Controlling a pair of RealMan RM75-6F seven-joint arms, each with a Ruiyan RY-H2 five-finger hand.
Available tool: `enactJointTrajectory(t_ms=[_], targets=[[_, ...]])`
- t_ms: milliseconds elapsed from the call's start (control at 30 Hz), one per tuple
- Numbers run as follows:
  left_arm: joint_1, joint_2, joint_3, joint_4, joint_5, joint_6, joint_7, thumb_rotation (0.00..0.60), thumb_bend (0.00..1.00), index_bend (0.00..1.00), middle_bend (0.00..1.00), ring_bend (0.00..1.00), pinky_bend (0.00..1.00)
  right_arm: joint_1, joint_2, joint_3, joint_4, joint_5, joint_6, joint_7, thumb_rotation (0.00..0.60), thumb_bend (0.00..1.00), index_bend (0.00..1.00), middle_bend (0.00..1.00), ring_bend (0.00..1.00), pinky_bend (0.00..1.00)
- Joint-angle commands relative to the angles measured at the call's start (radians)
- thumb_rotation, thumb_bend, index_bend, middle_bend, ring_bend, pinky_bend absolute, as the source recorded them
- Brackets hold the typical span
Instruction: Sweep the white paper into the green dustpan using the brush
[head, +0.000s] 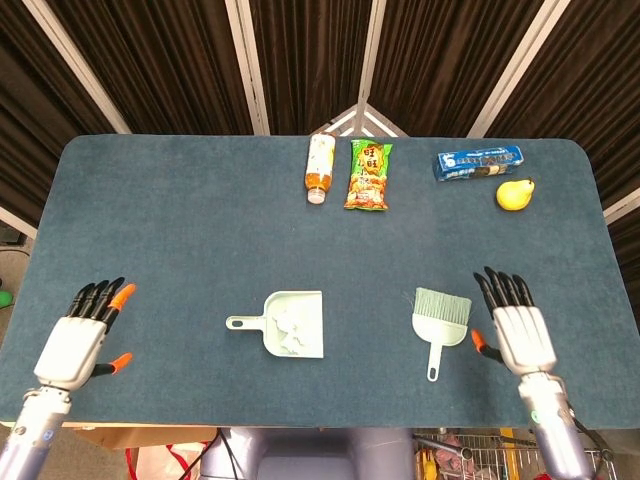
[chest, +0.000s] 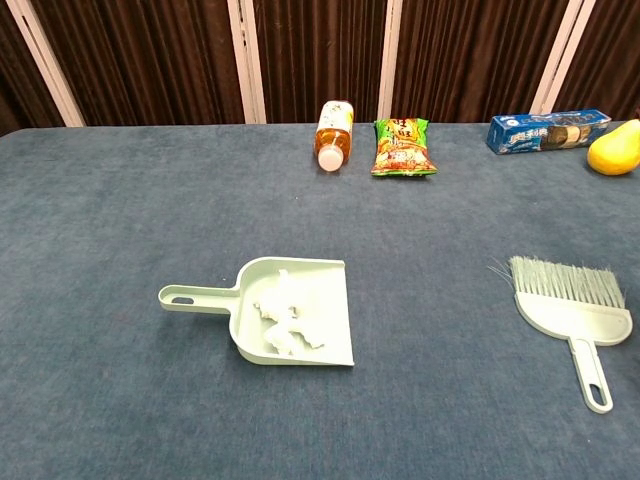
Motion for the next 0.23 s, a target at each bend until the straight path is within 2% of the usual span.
enactJointTrajectory(t_ms=[33, 133, 233], targets=[[0.051, 0.001, 0.017, 0.075, 0.065, 0.059, -0.072, 0.600, 0.00, 0.00, 0.00, 0.00, 0.00, -0.103, 0.070, -0.094, 0.057, -0.162, 0.114, 0.101, 0.600, 0.35, 0.00, 0.00, 0.00, 0.00], [0.072, 0.006, 0.020, 0.104, 0.077, 0.066, -0.082, 0.600, 0.00, 0.00, 0.00, 0.00, 0.00, -0.150, 0.082, -0.118, 0.124, -0.235, 0.182, 0.148, 0.600, 0.35, 0.00, 0.00, 0.00, 0.00], [0.077, 0.003, 0.000, 0.108, 0.070, 0.055, -0.086, 0.600, 0.00, 0.00, 0.00, 0.00, 0.00, -0.169, 0.080, -0.104, 0.147, -0.235, 0.197, 0.191, 0.600, 0.35, 0.00, 0.00, 0.00, 0.00]])
